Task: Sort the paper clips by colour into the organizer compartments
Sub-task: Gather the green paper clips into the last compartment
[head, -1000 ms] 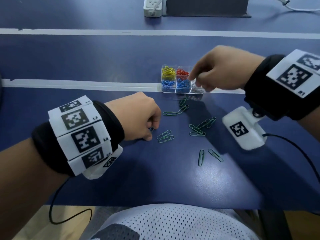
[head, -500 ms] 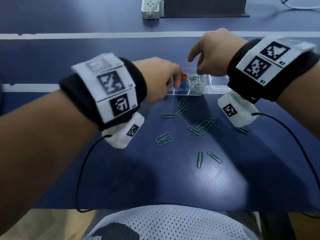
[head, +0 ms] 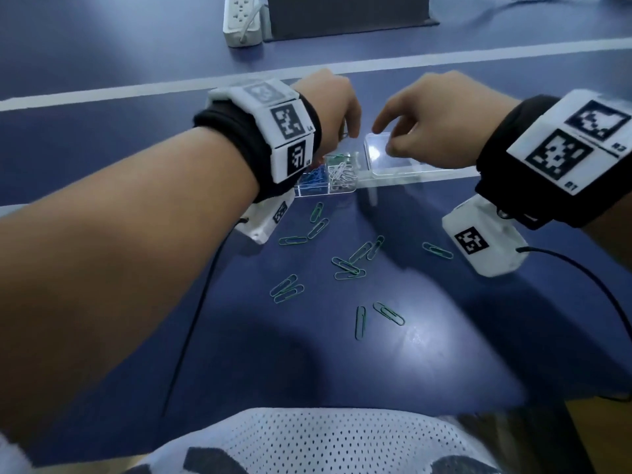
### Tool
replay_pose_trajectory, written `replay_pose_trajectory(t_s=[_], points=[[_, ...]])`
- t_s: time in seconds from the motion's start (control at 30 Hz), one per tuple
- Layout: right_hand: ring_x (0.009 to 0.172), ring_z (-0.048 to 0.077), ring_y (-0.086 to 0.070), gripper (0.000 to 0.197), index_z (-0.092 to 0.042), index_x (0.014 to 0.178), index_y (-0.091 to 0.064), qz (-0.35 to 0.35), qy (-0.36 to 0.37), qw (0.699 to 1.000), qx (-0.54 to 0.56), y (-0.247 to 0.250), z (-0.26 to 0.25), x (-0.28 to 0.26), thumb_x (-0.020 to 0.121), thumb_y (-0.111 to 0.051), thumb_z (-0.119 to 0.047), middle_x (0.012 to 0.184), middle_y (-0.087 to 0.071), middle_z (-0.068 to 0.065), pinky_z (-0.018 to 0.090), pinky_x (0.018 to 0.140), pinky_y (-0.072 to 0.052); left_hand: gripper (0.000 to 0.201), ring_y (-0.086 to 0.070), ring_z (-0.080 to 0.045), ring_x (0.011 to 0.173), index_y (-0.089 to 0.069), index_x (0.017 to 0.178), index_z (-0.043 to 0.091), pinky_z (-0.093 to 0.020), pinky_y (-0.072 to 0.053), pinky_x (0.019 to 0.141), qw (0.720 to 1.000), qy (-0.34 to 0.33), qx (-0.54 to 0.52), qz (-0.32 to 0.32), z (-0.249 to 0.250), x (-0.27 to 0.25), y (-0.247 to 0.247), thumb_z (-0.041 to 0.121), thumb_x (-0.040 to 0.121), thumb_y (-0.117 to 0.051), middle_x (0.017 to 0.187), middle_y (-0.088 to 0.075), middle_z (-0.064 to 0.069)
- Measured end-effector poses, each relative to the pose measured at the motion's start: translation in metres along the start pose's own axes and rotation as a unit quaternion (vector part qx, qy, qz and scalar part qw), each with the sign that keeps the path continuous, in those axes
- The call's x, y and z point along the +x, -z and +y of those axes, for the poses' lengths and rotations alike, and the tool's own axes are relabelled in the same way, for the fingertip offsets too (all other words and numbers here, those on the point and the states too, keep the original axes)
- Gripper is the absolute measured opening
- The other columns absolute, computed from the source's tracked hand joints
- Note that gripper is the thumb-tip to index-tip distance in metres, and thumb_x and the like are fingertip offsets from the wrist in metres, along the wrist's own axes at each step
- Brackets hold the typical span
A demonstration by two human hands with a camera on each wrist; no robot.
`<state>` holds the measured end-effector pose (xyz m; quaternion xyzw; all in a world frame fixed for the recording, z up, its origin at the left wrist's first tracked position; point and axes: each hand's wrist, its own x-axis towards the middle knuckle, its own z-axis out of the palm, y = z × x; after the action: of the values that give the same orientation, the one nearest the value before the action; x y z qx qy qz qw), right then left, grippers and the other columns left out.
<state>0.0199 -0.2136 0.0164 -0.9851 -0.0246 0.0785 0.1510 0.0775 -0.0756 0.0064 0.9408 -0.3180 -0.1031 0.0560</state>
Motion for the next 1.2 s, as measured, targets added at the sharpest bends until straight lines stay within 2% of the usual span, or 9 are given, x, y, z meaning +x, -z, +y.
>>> replay_pose_trajectory(t_s=[0.23,0.4,0.57,0.67,0.73,0.8,0.93,1.03,1.2], points=[[0.083,0.017,-0.056,0.031,-0.028,0.110,-0.067,-0.034,0.003,0.999,0.005,-0.001,0.011,-0.016,0.082,-0.056,-0.019,0.093,-0.072,-0.004,0.024,0.083,-0.041,0.043,-0.065,-0.020,0.097,-0.065,0.115,0.023,-0.033,-0.051,0.087,1.000,-0.021,0.011,0.004,0.004,0.000,0.003,-0.001,0.079,-0.062,0.109,-0.070,0.001],[0.080,0.018,-0.055,0.027,-0.029,0.103,-0.069,-0.035,0.016,0.999,0.008,-0.004,0.008,-0.023,0.082,-0.056,-0.017,0.088,-0.071,-0.004,0.025,0.080,-0.042,0.037,-0.060,-0.014,0.086,-0.065,0.111,0.026,-0.036,-0.051,0.090,0.998,-0.002,-0.048,0.044,-0.002,-0.005,0.004,0.005,0.082,-0.062,0.101,-0.068,0.005],[0.088,0.023,-0.064,0.025,-0.031,0.097,-0.072,-0.083,0.100,0.991,-0.041,-0.021,-0.011,-0.033,0.082,-0.057,-0.016,0.086,-0.069,-0.001,0.036,0.087,-0.051,0.016,-0.060,-0.013,0.071,-0.069,0.097,0.022,-0.023,-0.049,0.075,0.994,-0.003,-0.086,0.065,-0.011,-0.030,0.006,0.019,0.082,-0.064,0.082,-0.066,0.006],[0.082,0.020,-0.060,0.027,-0.030,0.104,-0.069,-0.098,0.144,0.983,-0.052,-0.031,-0.023,-0.031,0.083,-0.057,-0.018,0.090,-0.071,-0.003,0.032,0.083,-0.051,0.009,-0.054,-0.004,0.058,-0.071,0.086,0.021,0.000,-0.033,0.053,0.996,-0.010,-0.072,0.046,-0.017,-0.052,0.008,0.026,0.080,-0.066,0.068,-0.064,0.006],[0.080,0.016,-0.050,0.030,-0.032,0.111,-0.066,-0.093,0.159,0.982,-0.051,-0.036,-0.030,-0.027,0.084,-0.058,-0.021,0.092,-0.067,-0.003,0.025,0.077,-0.044,0.009,-0.052,-0.005,0.057,-0.071,0.081,0.021,-0.006,-0.034,0.054,0.999,-0.007,-0.049,0.009,-0.020,-0.065,0.006,0.028,0.078,-0.068,0.060,-0.057,0.011],[0.079,0.016,-0.046,0.033,-0.036,0.113,-0.065,-0.089,0.174,0.979,-0.057,-0.041,-0.038,-0.021,0.084,-0.058,-0.021,0.085,-0.057,-0.004,0.024,0.072,-0.038,0.010,-0.051,-0.011,0.057,-0.072,0.081,0.021,-0.018,-0.036,0.065,0.999,-0.002,-0.016,-0.031,-0.023,-0.074,-0.001,0.028,0.076,-0.068,0.057,-0.054,0.012],[0.085,0.028,-0.059,0.031,-0.038,0.107,-0.068,-0.112,0.201,0.969,-0.094,-0.052,-0.053,-0.016,0.082,-0.059,-0.021,0.071,-0.043,-0.004,0.033,0.077,-0.051,0.010,-0.049,-0.014,0.067,-0.072,0.083,0.021,-0.020,-0.036,0.069,0.997,0.003,0.023,-0.073,-0.025,-0.085,-0.018,0.026,0.077,-0.067,0.057,-0.050,0.013],[0.088,0.034,-0.063,0.023,-0.033,0.098,-0.072,-0.116,0.203,0.965,-0.117,-0.056,-0.058,-0.015,0.081,-0.059,-0.024,0.079,-0.046,0.003,0.043,0.078,-0.055,0.019,-0.049,-0.013,0.066,-0.072,0.082,0.020,-0.021,-0.036,0.065,0.995,-0.002,0.032,-0.099,-0.023,-0.088,-0.024,0.037,0.073,-0.072,0.056,-0.049,0.012],[0.087,0.033,-0.062,0.019,-0.021,0.089,-0.072,-0.134,0.208,0.957,-0.155,-0.056,-0.056,-0.017,0.079,-0.056,-0.025,0.090,-0.065,0.008,0.040,0.077,-0.055,0.014,-0.053,-0.017,0.075,-0.075,0.084,0.022,-0.029,-0.050,0.073,0.994,-0.018,0.038,-0.098,-0.021,-0.091,-0.028,0.032,0.074,-0.073,0.066,-0.054,0.007]])
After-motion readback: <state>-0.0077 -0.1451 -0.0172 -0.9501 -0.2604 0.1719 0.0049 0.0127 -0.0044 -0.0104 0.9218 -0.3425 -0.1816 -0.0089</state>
